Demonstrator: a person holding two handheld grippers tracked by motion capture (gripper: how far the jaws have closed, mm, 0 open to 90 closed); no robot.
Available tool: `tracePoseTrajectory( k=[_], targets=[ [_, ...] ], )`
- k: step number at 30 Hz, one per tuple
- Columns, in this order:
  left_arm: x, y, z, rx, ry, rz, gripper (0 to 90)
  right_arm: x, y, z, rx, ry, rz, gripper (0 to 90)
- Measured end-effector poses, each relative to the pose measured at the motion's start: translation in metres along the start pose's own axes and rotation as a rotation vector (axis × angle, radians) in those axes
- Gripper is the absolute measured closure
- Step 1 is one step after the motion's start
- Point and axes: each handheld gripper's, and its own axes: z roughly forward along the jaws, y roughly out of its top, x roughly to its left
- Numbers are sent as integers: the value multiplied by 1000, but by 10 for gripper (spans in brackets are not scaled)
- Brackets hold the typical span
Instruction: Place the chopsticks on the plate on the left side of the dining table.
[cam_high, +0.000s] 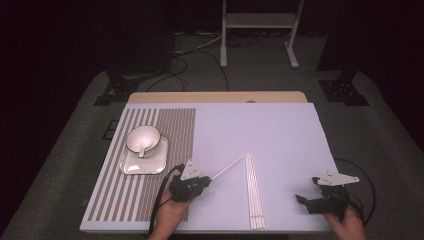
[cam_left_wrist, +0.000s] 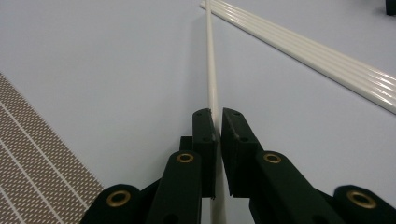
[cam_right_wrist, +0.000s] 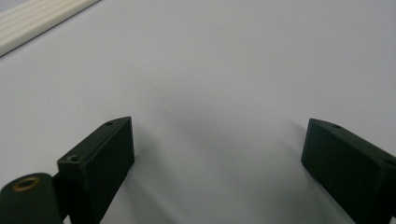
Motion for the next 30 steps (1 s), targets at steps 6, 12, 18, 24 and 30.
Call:
tracePoseTrajectory(
  k=[6, 12, 18, 24, 30],
  targets=[
    [6, 1, -7, -8, 9, -12, 845, 0, 0, 0, 0, 0, 0, 80],
    [12, 0, -12, -12, 16, -22, 845, 0, 0, 0, 0, 0, 0, 80],
    [17, 0, -17, -17, 22, -28, 845, 0, 0, 0, 0, 0, 0, 80],
    [21, -1, -22, -22, 32, -35, 845, 0, 0, 0, 0, 0, 0, 80],
    [26, -3, -26, -24, 41, -45, 845, 0, 0, 0, 0, 0, 0, 80]
  ],
)
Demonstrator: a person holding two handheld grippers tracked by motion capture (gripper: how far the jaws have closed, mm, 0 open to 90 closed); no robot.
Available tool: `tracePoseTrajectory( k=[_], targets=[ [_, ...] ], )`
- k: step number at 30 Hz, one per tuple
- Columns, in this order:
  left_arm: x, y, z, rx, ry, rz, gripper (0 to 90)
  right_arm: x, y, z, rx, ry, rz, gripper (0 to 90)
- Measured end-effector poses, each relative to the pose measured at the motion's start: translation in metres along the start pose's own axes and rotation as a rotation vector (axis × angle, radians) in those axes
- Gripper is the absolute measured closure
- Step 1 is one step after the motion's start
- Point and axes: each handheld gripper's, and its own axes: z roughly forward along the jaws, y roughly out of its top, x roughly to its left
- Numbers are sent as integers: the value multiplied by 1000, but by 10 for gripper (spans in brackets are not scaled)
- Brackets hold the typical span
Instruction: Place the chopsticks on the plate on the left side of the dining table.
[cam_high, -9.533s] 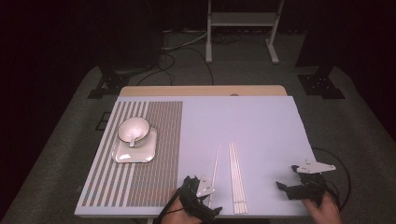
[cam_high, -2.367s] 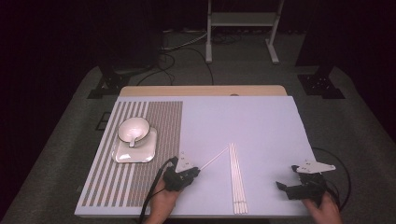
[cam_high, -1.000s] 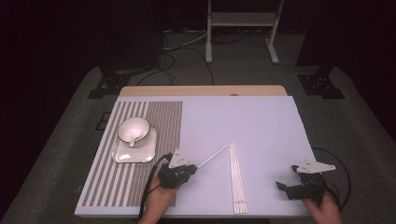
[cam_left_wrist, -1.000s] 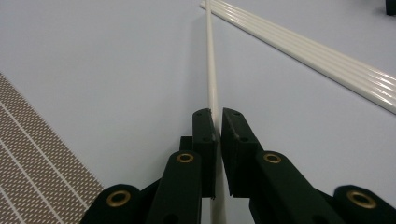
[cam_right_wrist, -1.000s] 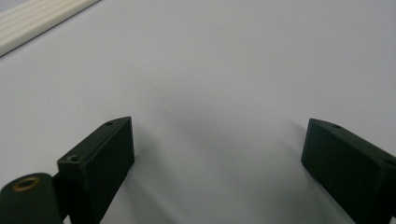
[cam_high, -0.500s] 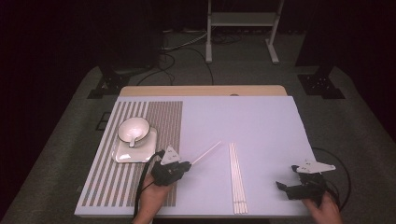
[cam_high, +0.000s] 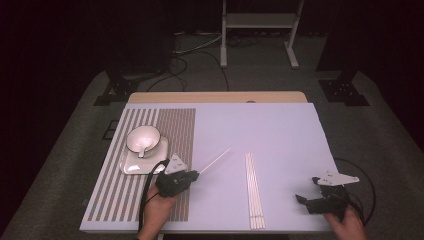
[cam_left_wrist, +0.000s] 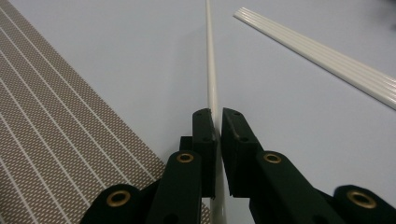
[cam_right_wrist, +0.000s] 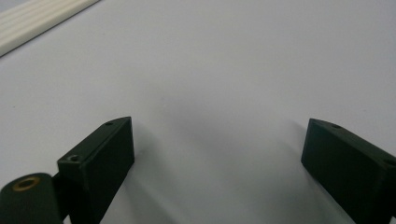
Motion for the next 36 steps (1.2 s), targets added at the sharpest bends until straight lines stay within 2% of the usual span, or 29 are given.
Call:
tracePoseTrajectory(
  k=[16, 36],
  targets=[
    [11, -3, -9, 3, 35, -17, 844, 0, 0, 0, 0, 0, 0, 80],
    [35, -11, -25, -2, 90, -56, 845, 0, 0, 0, 0, 0, 0, 80]
  ],
)
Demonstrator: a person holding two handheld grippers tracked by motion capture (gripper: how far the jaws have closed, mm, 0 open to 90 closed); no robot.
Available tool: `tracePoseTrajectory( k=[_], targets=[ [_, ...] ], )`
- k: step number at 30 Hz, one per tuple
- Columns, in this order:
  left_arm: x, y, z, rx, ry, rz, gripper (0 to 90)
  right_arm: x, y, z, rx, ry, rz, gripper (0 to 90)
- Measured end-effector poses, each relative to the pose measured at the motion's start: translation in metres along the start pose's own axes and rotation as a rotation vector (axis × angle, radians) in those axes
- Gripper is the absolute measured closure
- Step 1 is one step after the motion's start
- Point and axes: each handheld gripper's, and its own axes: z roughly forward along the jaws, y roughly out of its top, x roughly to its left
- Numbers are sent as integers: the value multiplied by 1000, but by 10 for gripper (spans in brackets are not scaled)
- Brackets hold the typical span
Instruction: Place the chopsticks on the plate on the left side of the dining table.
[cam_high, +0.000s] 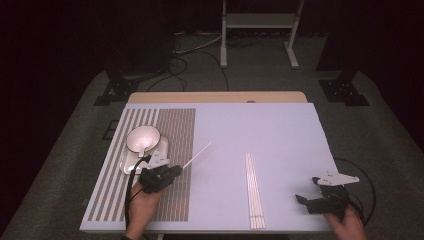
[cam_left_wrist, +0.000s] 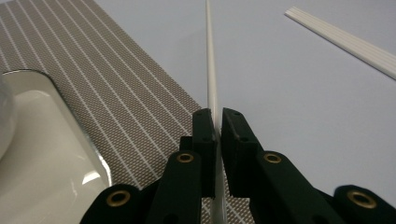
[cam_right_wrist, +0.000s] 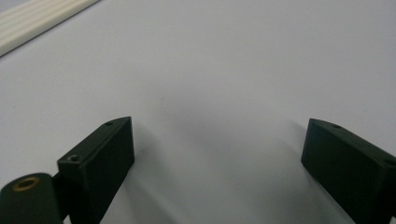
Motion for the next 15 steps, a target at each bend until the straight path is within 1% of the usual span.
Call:
tracePoseTrajectory(
  k=[9, 15],
  targets=[
    [14, -5, -7, -7, 29, -32, 844, 0, 0, 0, 1, 0, 0, 80],
    [20, -6, -11, -8, 45, -41, 844, 0, 0, 0, 0, 0, 0, 80]
  ],
)
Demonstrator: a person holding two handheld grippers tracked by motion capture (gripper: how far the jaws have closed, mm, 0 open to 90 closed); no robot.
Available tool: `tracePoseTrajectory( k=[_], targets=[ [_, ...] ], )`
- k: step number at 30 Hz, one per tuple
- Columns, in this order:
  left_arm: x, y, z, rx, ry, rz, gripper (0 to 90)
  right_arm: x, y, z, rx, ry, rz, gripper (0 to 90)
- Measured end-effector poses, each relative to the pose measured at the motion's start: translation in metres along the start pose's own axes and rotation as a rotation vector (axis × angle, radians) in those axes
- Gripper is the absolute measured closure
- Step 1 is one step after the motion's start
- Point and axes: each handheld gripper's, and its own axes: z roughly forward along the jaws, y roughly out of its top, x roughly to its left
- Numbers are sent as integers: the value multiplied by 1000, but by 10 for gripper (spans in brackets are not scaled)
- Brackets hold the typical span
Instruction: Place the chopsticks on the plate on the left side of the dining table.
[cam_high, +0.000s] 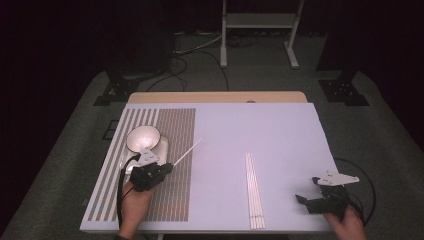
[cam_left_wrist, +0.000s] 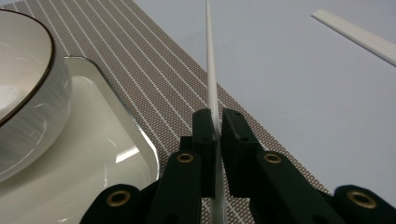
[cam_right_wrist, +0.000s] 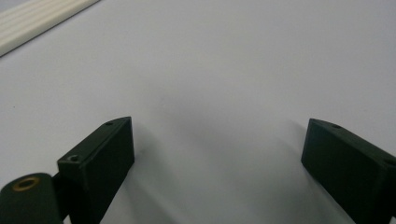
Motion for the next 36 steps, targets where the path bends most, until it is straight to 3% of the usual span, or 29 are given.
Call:
tracePoseTrajectory(
  k=[36],
  targets=[
    [31, -10, -16, -9, 80, -59, 844, 0, 0, 0, 0, 0, 0, 80]
  ],
)
